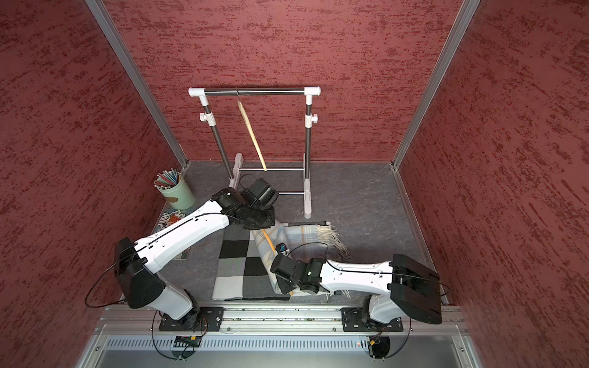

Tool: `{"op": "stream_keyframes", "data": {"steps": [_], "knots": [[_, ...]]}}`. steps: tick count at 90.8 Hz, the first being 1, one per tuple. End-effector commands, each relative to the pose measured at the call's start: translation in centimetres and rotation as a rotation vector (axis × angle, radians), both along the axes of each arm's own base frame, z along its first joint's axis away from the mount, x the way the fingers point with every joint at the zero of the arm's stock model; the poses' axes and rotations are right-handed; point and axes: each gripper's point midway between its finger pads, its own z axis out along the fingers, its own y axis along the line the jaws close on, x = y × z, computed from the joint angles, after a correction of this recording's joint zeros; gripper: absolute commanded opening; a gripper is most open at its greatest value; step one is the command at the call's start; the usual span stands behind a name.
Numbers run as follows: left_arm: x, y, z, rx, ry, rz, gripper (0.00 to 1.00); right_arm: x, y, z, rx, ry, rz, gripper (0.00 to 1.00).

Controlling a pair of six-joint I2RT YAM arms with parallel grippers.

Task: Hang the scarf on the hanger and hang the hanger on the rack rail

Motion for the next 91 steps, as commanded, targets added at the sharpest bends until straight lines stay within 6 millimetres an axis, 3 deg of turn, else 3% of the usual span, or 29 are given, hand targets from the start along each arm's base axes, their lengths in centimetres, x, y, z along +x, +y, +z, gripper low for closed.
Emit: {"op": "stream_keyframes", "data": {"steps": [1, 5, 15, 28, 37, 45, 56, 63, 75, 91], "knots": [[-1.1, 3.0, -0.3, 0.101, 0.002, 0.017, 0.01, -1.4, -0.5, 0.0, -0.027, 0.056, 0.060, 0.52], [-1.6, 3.6, -0.3, 0.109, 0.003, 0.026, 0.00, -1.5, -0.4, 0.6, -0.027, 0.047, 0.093, 0.63], [-2.7, 5.1, -0.1, 0.113, 0.006, 0.041, 0.00, -2.1, -0.2, 2.4, 0.004, 0.041, 0.151, 0.75], [-4.0, 6.2, 0.2, 0.096, 0.014, 0.051, 0.00, -3.3, 0.2, 5.3, 0.126, 0.073, 0.200, 0.83], [-4.2, 5.9, 0.1, 0.058, 0.020, 0.042, 0.00, -2.9, -0.2, 7.5, 0.204, 0.090, 0.177, 0.88], [-4.2, 5.5, -0.1, 0.043, 0.023, 0.026, 0.00, -0.3, -2.0, 8.7, 0.254, 0.144, 0.025, 0.89], [-4.2, 5.4, -0.3, 0.033, 0.016, 0.015, 0.00, 3.2, -3.8, 8.0, 0.305, 0.231, -0.217, 0.89], [-4.2, 5.3, -0.6, 0.013, 0.021, 0.009, 0.00, 4.7, -3.1, 7.7, 0.305, 0.238, -0.247, 0.89], [-4.4, 5.2, -0.8, -0.016, 0.023, 0.001, 0.00, 6.9, -0.2, 8.1, 0.245, 0.235, -0.177, 0.89], [-4.8, 5.8, -1.1, -0.023, 0.030, 0.003, 0.00, 10.7, 2.0, 6.1, 0.186, 0.253, -0.195, 0.87]]}}
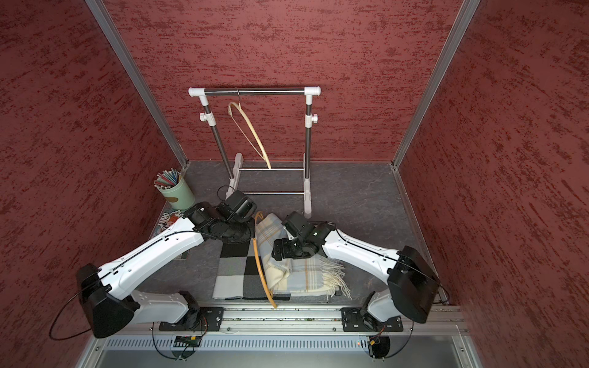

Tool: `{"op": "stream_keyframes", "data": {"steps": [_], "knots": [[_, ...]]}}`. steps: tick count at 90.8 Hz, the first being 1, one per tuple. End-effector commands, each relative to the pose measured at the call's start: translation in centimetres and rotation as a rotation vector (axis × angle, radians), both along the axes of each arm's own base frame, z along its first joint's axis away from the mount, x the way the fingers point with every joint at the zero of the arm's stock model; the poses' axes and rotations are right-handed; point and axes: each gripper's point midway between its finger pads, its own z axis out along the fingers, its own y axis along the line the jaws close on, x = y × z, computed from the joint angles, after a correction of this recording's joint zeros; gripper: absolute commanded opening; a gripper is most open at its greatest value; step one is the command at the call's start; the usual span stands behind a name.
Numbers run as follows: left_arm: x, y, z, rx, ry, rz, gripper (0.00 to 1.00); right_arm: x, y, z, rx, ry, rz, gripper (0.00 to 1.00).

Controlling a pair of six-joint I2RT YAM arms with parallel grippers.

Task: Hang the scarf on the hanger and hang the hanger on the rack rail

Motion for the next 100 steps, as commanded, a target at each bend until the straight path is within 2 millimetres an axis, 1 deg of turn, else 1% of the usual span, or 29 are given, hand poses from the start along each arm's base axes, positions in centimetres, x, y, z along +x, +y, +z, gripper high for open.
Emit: {"op": "stream_keyframes", "data": {"steps": [1, 8, 11, 17, 29, 40, 47, 54, 63, 69, 85, 92, 96, 100], "knots": [[-0.6, 0.0, -0.3, -0.021, 0.016, -0.028, 0.00, 2.1, 0.9, 0.3, 0.001, 0.000, 0.008, 0.87], [-0.6, 0.2, -0.2, -0.035, 0.012, -0.026, 0.00, 3.1, 0.6, -1.3, -0.046, 0.027, -0.006, 0.84], [-0.6, 0.2, -0.1, -0.037, 0.009, -0.026, 0.00, 3.3, 0.6, -2.0, -0.053, 0.046, -0.008, 0.83], [-0.7, 0.3, 0.0, -0.038, 0.005, -0.029, 0.00, 3.4, 0.4, -2.7, -0.062, 0.069, -0.016, 0.79], [-0.8, 0.4, -0.3, -0.032, 0.016, -0.034, 0.00, 3.9, -0.2, -2.3, -0.076, 0.047, -0.033, 0.78], [-0.8, 0.2, -0.7, -0.041, 0.019, -0.035, 0.00, 4.9, -1.1, -2.1, -0.115, 0.014, -0.056, 0.79], [-0.8, 0.2, -0.8, -0.040, 0.018, -0.036, 0.00, 5.7, -1.5, -2.3, -0.141, 0.000, -0.071, 0.80], [-0.8, 0.2, -0.9, -0.041, 0.017, -0.036, 0.00, 6.4, -1.9, -3.2, -0.184, -0.004, -0.079, 0.80], [-0.7, 0.2, -1.0, -0.045, 0.016, -0.036, 0.00, 7.0, -1.5, -3.8, -0.183, 0.004, -0.067, 0.79], [-0.7, 0.2, -1.1, -0.047, 0.019, -0.034, 0.00, 7.2, -1.1, -4.0, -0.180, 0.009, -0.052, 0.76], [-0.8, -0.1, -1.1, -0.057, 0.023, -0.043, 0.00, 7.4, -0.5, -4.7, -0.168, 0.036, -0.032, 0.58], [-0.9, -0.2, -0.8, -0.067, 0.023, -0.053, 0.00, 7.4, -0.3, -4.6, -0.146, 0.044, -0.028, 0.44], [-1.0, -0.4, -0.5, -0.080, 0.022, -0.064, 0.00, 7.3, -0.1, -4.0, -0.125, 0.042, -0.025, 0.34], [-1.1, -0.6, -0.1, -0.098, 0.022, -0.073, 0.00, 7.1, 0.0, -3.4, -0.102, 0.039, -0.021, 0.22]]}}
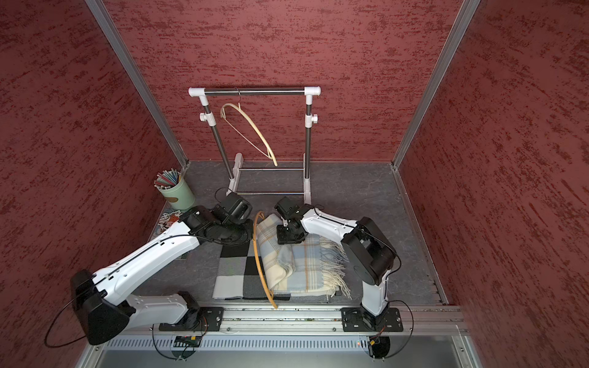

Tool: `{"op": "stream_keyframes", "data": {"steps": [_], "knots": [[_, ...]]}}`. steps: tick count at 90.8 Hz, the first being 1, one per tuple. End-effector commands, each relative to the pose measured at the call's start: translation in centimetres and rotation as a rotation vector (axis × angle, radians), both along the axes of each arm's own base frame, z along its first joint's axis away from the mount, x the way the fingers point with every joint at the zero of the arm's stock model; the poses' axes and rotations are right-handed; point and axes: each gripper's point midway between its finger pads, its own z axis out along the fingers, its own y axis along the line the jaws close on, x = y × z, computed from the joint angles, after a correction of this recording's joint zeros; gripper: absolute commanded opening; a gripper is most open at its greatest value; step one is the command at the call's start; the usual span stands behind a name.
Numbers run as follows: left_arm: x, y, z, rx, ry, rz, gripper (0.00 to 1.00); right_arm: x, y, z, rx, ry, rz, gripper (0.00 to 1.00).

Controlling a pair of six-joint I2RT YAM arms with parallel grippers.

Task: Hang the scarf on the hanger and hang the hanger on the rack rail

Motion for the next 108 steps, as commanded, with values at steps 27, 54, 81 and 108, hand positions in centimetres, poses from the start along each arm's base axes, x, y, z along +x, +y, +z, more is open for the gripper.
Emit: {"op": "stream_keyframes", "data": {"steps": [27, 54, 81, 108], "knots": [[-1.9, -3.5, 5.8, -0.343, -0.036, -0.173, 0.00, -2.0, -4.8, 8.5, 0.252, -0.076, -0.117, 0.00], [-0.8, -4.9, 5.1, -0.401, -0.064, -0.250, 0.00, -6.0, -13.4, 4.0, 0.174, -0.043, -0.327, 0.00], [0.8, -3.1, 2.4, -0.348, -0.041, -0.207, 0.00, -6.4, -16.5, 1.6, 0.118, -0.058, -0.412, 0.00], [1.3, -2.5, -0.1, -0.321, -0.064, -0.228, 0.00, -5.2, -17.3, 3.1, 0.210, -0.066, -0.440, 0.00]]}}
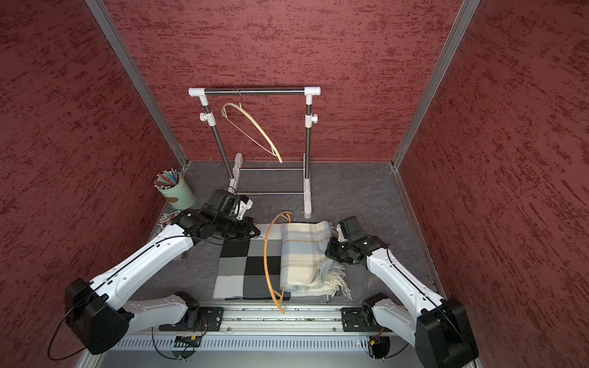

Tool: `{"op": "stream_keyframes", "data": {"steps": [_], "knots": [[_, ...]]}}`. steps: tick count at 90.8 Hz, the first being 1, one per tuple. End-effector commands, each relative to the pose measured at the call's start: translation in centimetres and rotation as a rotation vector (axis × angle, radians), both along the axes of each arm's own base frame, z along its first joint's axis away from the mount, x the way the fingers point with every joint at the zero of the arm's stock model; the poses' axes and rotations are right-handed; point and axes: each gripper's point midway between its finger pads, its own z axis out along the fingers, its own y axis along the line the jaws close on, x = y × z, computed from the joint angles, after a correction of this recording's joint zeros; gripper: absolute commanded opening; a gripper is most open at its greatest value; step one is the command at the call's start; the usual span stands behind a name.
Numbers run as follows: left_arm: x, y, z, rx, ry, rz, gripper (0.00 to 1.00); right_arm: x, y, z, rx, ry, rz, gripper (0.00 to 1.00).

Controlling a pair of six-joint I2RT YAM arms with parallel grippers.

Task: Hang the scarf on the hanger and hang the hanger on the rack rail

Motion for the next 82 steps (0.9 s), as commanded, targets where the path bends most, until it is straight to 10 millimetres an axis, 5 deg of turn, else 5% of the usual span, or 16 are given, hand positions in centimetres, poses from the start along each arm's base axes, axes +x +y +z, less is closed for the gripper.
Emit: {"op": "stream_keyframes", "data": {"steps": [1, 17, 31, 41, 82], "knots": [[0.8, 0.2, -0.6, -0.007, -0.058, -0.011, 0.00, 0.5, -0.2, 0.6, 0.033, -0.028, 0.008, 0.00], [0.6, 0.6, -2.4, -0.042, -0.048, 0.046, 0.00, 0.0, -0.3, -0.3, 0.029, -0.011, 0.021, 0.00], [0.5, 0.6, -0.9, -0.071, -0.067, 0.058, 0.00, -0.5, -0.6, -1.7, 0.018, -0.006, 0.018, 0.00], [0.4, 0.3, 3.1, -0.123, -0.093, 0.062, 0.00, -0.1, 0.3, -1.0, 0.097, -0.032, 0.019, 0.00], [-0.8, -0.6, 21.7, -0.242, -0.181, -0.050, 0.00, 1.1, 2.6, 10.3, 0.311, -0.212, 0.036, 0.00]]}}
